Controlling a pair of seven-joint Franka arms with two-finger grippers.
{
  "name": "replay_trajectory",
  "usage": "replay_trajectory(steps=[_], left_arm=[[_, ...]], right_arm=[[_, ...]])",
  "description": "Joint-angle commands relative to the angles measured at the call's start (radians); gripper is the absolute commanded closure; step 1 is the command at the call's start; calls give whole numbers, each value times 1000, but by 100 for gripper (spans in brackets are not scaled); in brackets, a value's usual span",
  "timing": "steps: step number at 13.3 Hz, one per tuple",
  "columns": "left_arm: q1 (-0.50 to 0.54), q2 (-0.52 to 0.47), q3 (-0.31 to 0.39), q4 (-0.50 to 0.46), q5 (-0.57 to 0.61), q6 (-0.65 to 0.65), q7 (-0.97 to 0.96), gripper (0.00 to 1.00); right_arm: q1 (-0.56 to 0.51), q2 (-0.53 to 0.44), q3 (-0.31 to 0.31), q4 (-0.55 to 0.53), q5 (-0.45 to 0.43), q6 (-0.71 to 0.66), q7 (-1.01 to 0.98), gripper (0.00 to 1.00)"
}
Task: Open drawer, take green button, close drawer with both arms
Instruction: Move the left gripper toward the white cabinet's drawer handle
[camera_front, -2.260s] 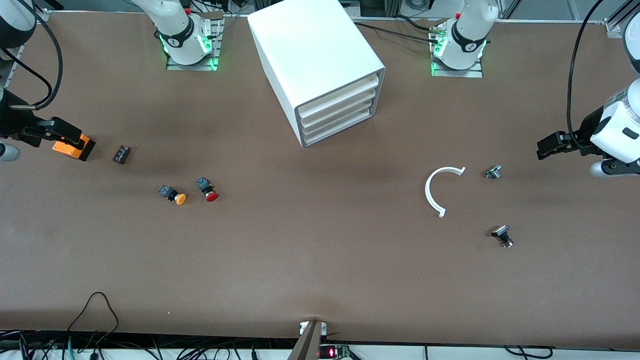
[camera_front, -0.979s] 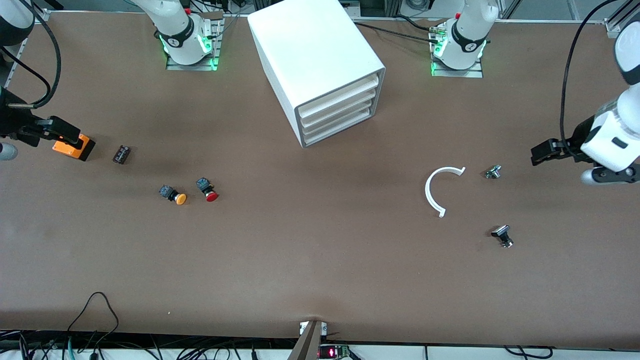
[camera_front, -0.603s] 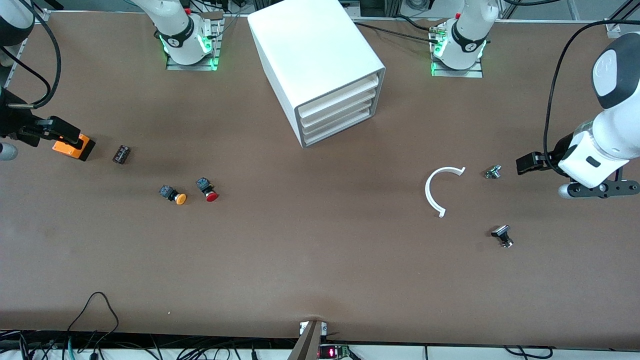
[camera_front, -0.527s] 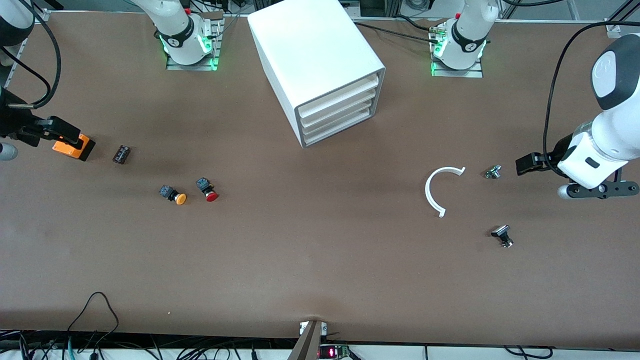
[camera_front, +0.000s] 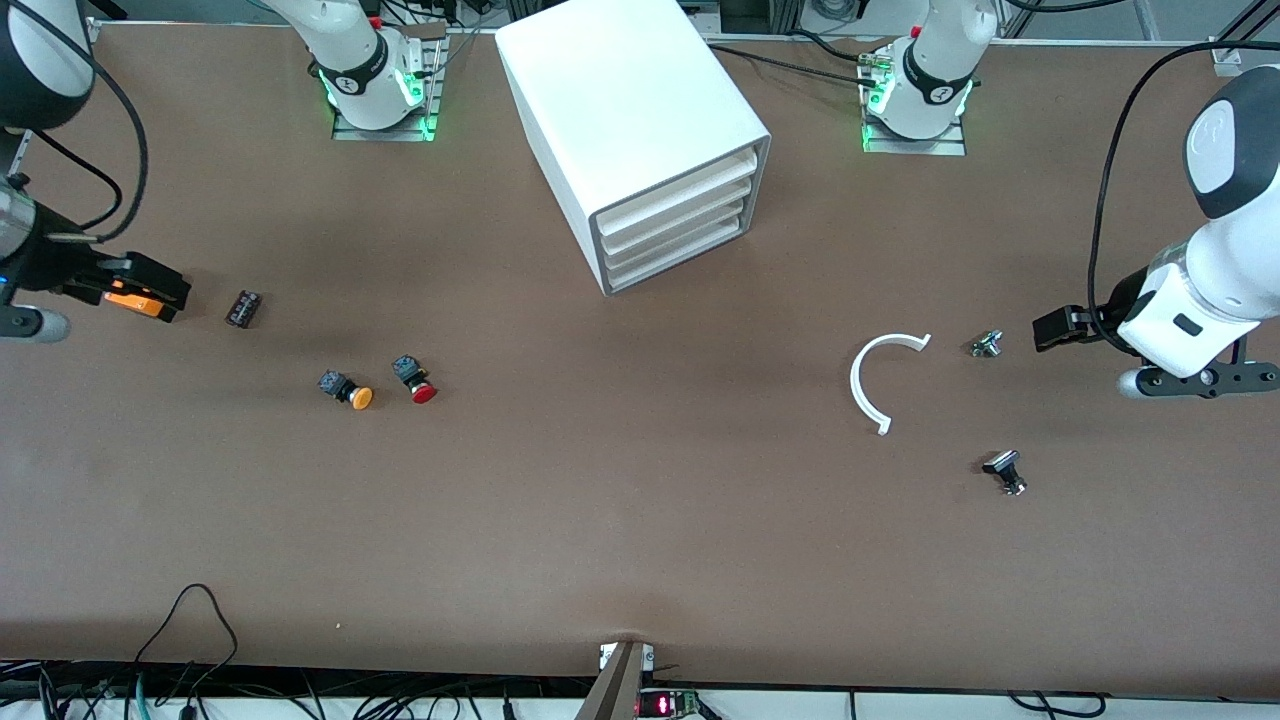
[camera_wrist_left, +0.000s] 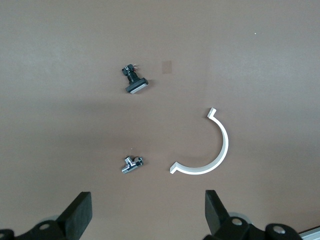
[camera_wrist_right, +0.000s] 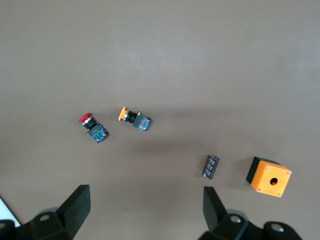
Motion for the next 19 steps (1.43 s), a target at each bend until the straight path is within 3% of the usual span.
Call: replay_trajectory(steps=[1,5,8,10,14,19], left_arm=[[0,8,-1,21,10,-6,16,1],[14,17,-2,23,-40,-21,22,1],[55,99,-2,-8,-214,-32,295,1],[58,141,-1,-75,-338,0,452,1],[57,199,-39,-197,-454,-3,509,1],[40,317,-83,-319,-780,2,764,1]], right_arm=[[34,38,-2,18,12,-11,-5,0],[29,38,-5,18,12,-10,-8,0],[34,38,-4,18,12,-13,-10,0],[34,38,-4,15,12,-13,-10,0],[63,60,-4,13,12,-13,-11,0],[83,75,-2,13,10,-11,-31,0]])
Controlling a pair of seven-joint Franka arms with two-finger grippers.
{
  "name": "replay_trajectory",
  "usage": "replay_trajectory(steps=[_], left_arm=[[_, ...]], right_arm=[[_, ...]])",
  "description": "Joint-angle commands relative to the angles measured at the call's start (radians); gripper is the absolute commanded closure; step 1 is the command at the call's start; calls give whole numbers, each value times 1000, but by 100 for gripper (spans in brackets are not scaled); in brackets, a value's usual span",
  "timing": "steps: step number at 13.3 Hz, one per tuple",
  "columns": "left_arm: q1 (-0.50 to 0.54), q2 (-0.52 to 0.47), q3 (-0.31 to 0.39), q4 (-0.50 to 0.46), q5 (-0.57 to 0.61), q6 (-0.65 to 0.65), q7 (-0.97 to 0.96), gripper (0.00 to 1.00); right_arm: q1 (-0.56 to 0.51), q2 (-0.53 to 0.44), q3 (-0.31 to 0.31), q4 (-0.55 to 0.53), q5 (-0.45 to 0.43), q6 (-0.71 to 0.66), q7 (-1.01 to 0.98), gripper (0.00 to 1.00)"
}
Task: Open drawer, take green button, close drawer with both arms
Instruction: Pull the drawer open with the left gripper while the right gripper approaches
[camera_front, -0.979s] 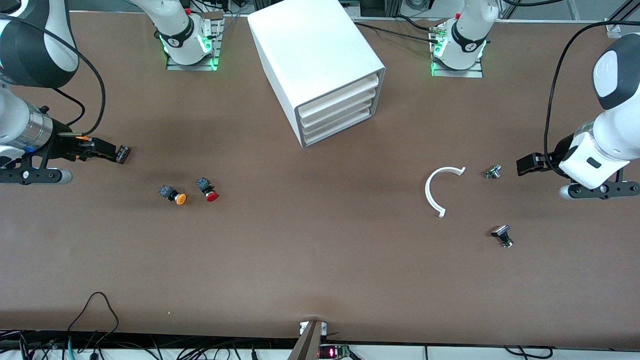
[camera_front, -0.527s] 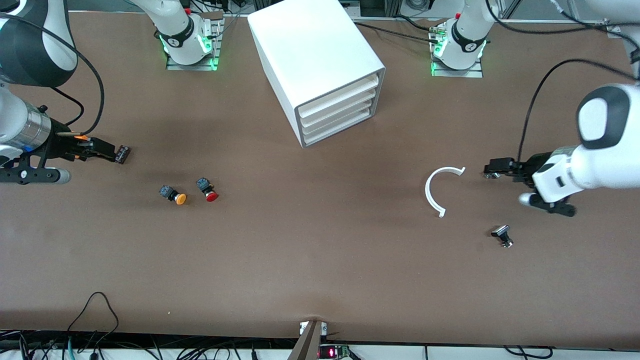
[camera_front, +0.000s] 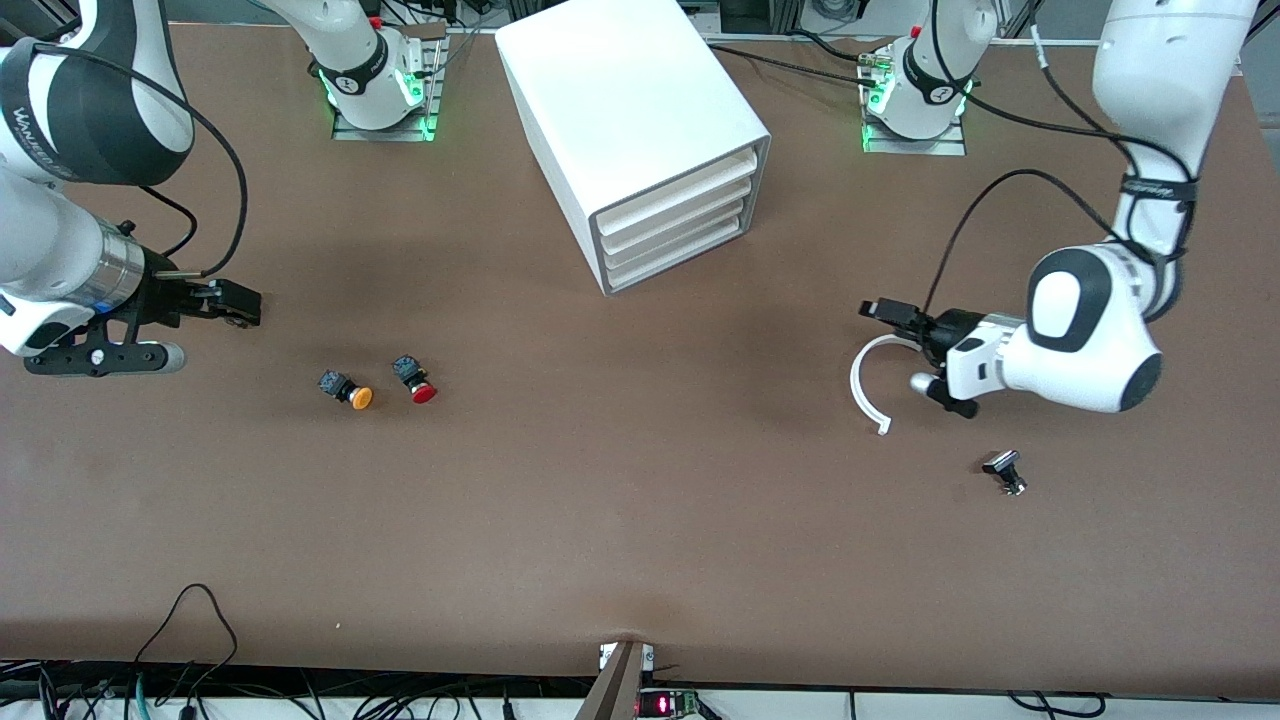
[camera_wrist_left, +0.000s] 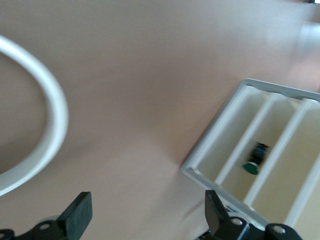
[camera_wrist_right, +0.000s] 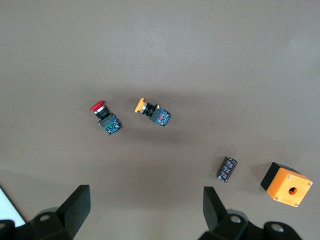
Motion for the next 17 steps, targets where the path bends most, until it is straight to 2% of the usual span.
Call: replay_trajectory(steps=[1,6,10,11,13,17], left_arm=[[-4,51,-30,-73,-158,11,162,1],[-76,114,-55,-122,-287,13,299,5],[-96,135,-147,-185,-330,91,355,25],[-104,142,-162,-194,-335,103,359,32],[-124,152,-169,-199,-379,113,360,34],[-130,151,-173,-202,-381,114,360,34]], right_arm=[[6,11,-2,10,10,-10,-34,0],[22,17,-2,11,13,4,-133,0],[43,28,-1,14,25,30,-136,0],[49,42,13,14,59,42,-144,0],[63,76,35,20,74,56,-164,0],[109,117,38,22,82,116,-170,0]])
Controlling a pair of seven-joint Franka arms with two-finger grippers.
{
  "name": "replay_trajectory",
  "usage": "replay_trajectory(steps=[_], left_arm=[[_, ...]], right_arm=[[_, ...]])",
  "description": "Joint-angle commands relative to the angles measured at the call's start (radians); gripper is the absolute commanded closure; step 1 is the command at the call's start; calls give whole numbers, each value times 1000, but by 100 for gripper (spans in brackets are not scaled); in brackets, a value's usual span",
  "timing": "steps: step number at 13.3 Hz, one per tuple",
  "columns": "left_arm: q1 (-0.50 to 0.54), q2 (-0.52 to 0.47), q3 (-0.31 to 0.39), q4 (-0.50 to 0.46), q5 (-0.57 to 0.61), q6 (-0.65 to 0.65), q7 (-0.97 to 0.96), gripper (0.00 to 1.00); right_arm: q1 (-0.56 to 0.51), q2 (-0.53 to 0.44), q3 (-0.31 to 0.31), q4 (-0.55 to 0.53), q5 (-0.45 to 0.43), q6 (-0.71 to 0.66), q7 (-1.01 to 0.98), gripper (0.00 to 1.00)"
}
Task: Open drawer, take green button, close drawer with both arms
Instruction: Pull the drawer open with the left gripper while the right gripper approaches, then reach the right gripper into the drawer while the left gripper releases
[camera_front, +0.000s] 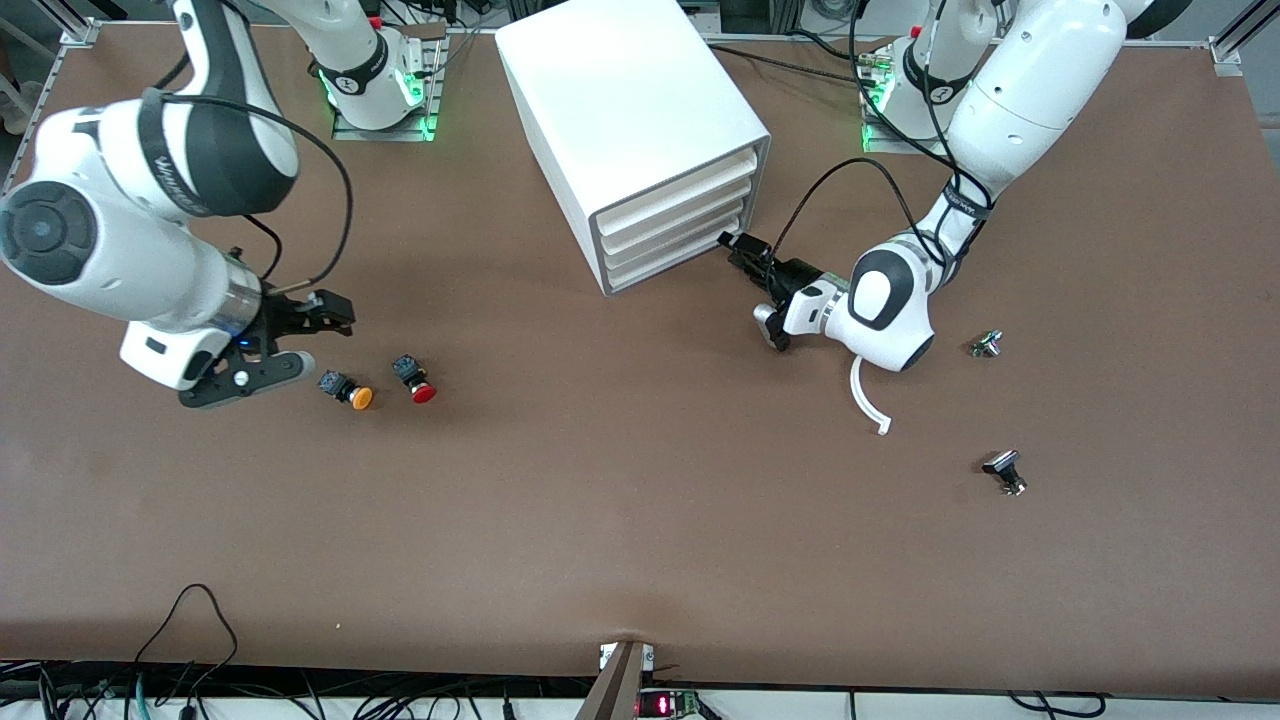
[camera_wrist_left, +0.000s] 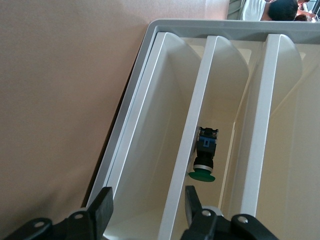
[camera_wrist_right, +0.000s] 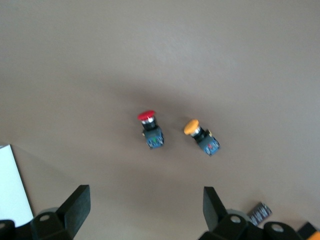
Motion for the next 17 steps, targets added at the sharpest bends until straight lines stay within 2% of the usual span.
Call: replay_trajectory(steps=[1,5,7,10,13,16,17], left_arm=[[-1,-7,-27,-15,-32,8,31,35],[-1,-13,-70,-57,-108,8,31,35],[-1,-13,-75,-66,-109,19,31,35],[-1,-10,-119,-97,-109,109,32,39],[-1,-8,-128,-106,-109,125,32,50],[-1,-8,-127,-112,-109,126,31,66],[0,-8,-125,-111,-106,126,31,79]], right_arm=[[14,37,4,20,44,13,-52,0],[25,112,3,87,235,62,-238,0],[45,136,3,133,236,62,-295,0],[91,153,3,162,230,57,-307,0],[148,165,4,185,129,69,-372,0],[188,168,3,189,102,72,-366,0],[188,169,3,187,105,72,-366,0]])
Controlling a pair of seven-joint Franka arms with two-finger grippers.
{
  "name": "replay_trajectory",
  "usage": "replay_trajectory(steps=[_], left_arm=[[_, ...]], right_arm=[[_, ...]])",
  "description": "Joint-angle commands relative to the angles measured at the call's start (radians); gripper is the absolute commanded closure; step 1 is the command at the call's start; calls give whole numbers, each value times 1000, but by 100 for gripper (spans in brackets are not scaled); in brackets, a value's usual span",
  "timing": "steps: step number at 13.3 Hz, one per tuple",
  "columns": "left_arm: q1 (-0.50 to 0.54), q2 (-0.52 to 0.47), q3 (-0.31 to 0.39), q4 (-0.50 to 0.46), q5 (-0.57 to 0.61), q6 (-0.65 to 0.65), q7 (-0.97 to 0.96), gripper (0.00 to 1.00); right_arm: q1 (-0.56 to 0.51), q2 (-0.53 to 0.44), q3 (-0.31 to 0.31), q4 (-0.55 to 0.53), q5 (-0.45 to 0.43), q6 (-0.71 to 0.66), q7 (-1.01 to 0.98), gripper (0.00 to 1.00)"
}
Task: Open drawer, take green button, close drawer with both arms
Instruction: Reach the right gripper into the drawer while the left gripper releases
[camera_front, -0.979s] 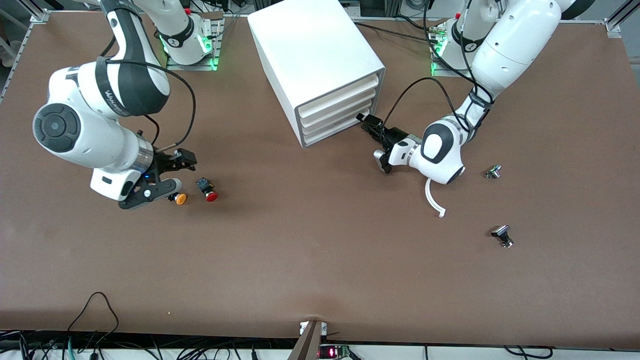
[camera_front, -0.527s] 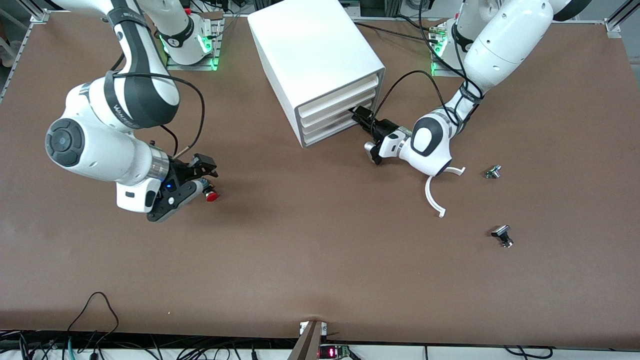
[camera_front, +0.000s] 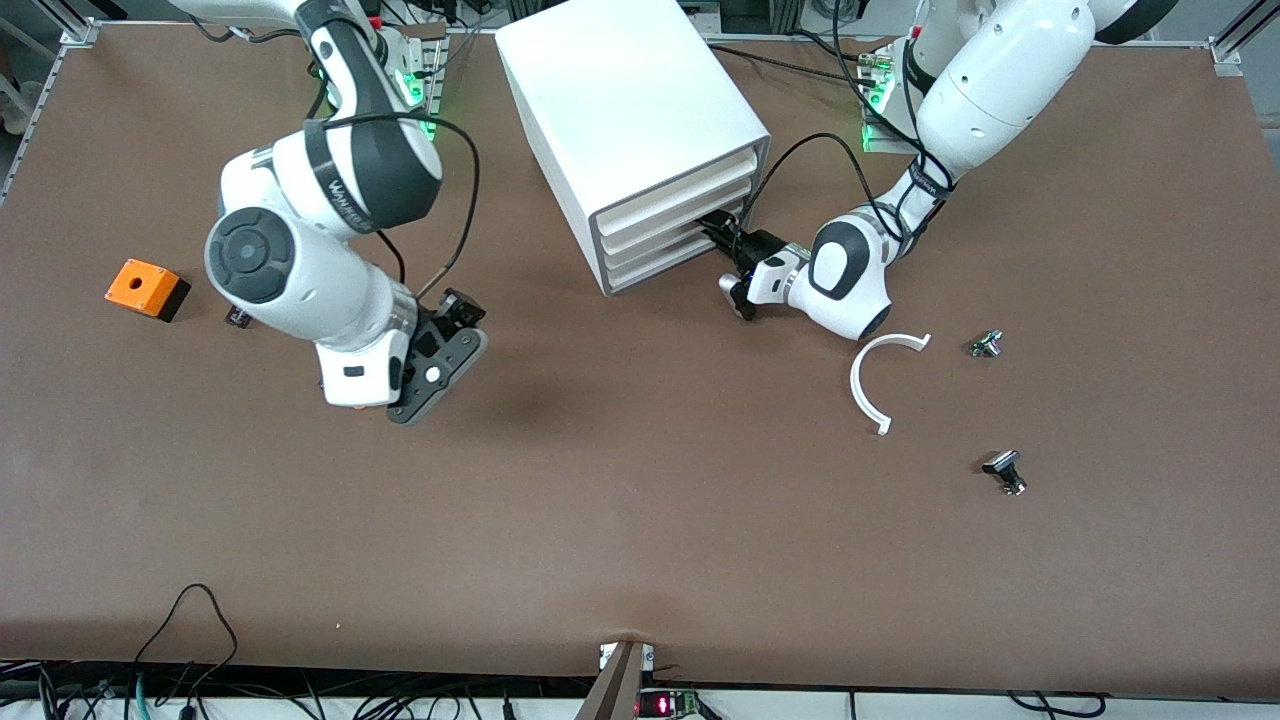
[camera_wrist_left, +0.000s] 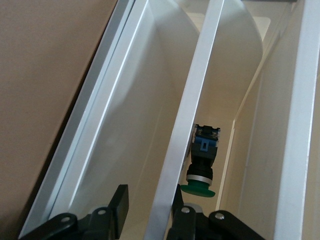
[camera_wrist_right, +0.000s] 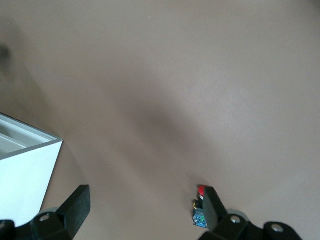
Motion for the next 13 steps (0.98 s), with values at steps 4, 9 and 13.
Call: replay_trajectory(steps=[4,9,13], left_arm=[[20,-22,42,2,-12,33,25,100],[32,-37,206,126,-7,35,16,100],[34,-36,243,178,-7,99,14,95]], right_arm=[[18,34,-4,34,-1,-2,-22,0],[64,46,-3,78,-4,-4,-17,0],[107,80,-3,135,-5,1,-36,0]])
